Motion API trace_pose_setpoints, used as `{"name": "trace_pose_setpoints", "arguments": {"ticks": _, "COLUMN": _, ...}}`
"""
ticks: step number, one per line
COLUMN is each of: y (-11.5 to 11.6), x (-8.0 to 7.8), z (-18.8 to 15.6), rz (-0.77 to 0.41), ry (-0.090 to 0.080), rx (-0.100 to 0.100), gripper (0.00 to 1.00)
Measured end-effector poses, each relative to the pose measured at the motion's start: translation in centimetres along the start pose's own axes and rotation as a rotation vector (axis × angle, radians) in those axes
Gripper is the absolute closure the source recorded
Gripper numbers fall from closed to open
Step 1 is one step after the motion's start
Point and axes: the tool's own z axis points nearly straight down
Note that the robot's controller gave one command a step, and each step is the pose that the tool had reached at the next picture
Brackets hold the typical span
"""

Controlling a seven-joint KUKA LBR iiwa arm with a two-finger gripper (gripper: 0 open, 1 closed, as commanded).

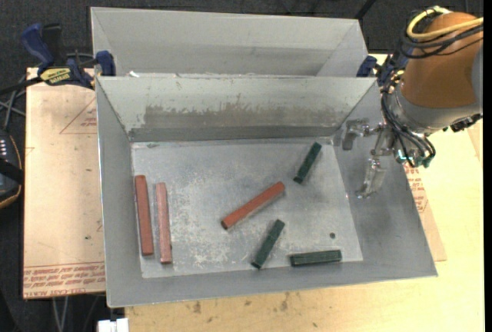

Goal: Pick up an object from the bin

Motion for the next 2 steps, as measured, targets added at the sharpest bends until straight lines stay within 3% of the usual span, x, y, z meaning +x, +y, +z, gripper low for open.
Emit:
{"name": "trace_pose_setpoints", "arguments": {"ticks": 1, "y": 0.1, "x": -0.2, "z": -0.5, "rz": -0.003, "ry": -0.007, "rx": 0.001, "gripper": 0.00}}
{"name": "trace_pose_setpoints", "arguments": {"ticks": 2, "y": 1.1, "x": -1.5, "z": 2.7, "rz": -0.130, "ry": -0.015, "rx": 0.005, "gripper": 0.00}}
